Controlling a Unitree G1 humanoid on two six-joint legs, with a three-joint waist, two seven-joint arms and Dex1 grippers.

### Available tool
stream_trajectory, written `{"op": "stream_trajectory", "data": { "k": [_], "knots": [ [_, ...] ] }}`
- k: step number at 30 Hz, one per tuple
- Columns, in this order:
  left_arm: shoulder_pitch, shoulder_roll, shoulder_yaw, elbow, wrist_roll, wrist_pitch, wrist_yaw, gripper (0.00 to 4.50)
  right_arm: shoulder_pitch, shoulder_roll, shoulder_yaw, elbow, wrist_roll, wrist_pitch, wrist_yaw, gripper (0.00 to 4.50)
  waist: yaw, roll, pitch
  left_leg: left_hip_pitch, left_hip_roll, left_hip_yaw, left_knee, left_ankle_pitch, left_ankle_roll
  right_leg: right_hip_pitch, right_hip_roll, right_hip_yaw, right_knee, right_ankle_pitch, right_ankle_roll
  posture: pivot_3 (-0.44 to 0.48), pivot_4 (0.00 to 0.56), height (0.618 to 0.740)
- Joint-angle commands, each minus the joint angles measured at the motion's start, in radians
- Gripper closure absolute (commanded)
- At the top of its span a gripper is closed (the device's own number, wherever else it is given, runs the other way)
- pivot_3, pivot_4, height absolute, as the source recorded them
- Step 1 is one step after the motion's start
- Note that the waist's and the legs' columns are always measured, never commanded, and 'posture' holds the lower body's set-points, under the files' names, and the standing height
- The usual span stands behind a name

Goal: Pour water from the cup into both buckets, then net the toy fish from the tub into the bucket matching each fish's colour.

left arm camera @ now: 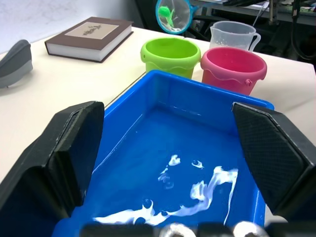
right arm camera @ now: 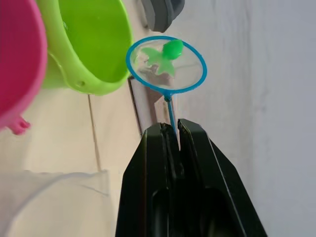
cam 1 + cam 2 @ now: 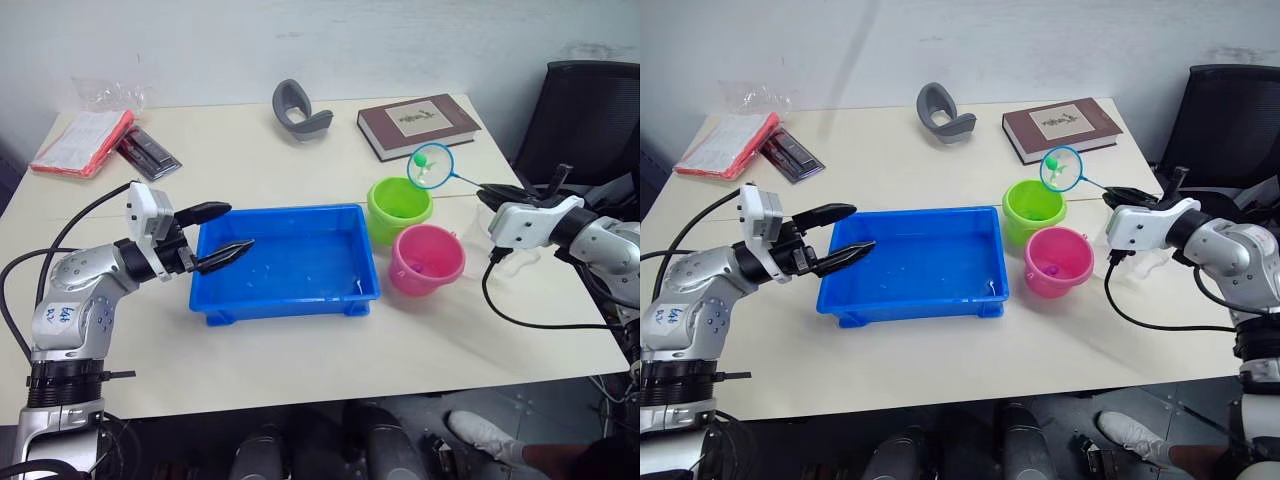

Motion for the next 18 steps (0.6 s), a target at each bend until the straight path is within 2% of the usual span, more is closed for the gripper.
{"op": "stream_trajectory", "data": {
  "k": [1, 5, 9, 13, 15, 18],
  "knots": [
    [0.012, 0.000, 0.015, -0.051, -0.027, 0.010, -0.002, 0.06, -0.028, -0.041, 0.039, 0.014, -0.126, -0.067, -0.125, 4.50, 0.000, 0.000, 0.000, 0.000, 0.000, 0.000, 0.000, 0.000, 0.000, 0.000, 0.000, 0.000, 0.000, 0.000, 0.000, 0.000, 0.150, 0.740],
    [0.042, 0.013, 0.034, -0.045, -0.029, 0.011, -0.014, 0.06, -0.047, -0.057, 0.095, 0.023, -0.255, -0.075, -0.249, 4.50, 0.000, 0.000, 0.000, 0.000, 0.000, 0.000, 0.000, 0.000, 0.000, 0.000, 0.000, 0.002, 0.000, 0.000, 0.000, 0.000, 0.150, 0.740],
    [0.058, 0.006, 0.041, -0.054, -0.030, 0.009, -0.005, 0.06, -0.063, -0.061, 0.121, 0.067, -0.299, -0.075, -0.339, 4.50, -0.001, 0.000, 0.000, 0.000, 0.000, 0.000, 0.000, 0.000, 0.000, 0.000, 0.000, 0.006, 0.000, 0.000, 0.000, 0.000, 0.150, 0.740],
    [0.079, 0.001, 0.048, -0.069, -0.033, 0.008, 0.002, 0.06, -0.089, -0.083, 0.127, 0.040, -0.377, -0.094, -0.491, 4.50, -0.001, 0.000, 0.000, 0.001, 0.000, 0.000, 0.000, 0.000, 0.000, 0.000, 0.001, 0.009, 0.000, 0.000, 0.000, 0.000, 0.150, 0.740],
    [0.084, 0.003, 0.049, -0.072, -0.033, 0.007, 0.002, 0.06, -0.103, -0.076, 0.128, 0.054, -0.350, -0.102, -0.480, 4.50, -0.002, 0.000, 0.000, 0.001, 0.000, 0.000, 0.000, 0.000, 0.000, 0.000, 0.001, 0.010, 0.000, 0.000, 0.000, 0.000, 0.150, 0.740],
    [0.085, 0.008, 0.057, -0.074, -0.038, 0.001, -0.004, 0.06, -0.099, -0.014, 0.084, 0.087, -0.088, -0.109, -0.324, 4.50, -0.002, 0.000, 0.000, 0.001, 0.001, 0.000, 0.000, 0.000, -0.001, 0.000, 0.002, 0.010, -0.001, 0.000, 0.000, 0.000, 0.150, 0.740]
  ]
}}
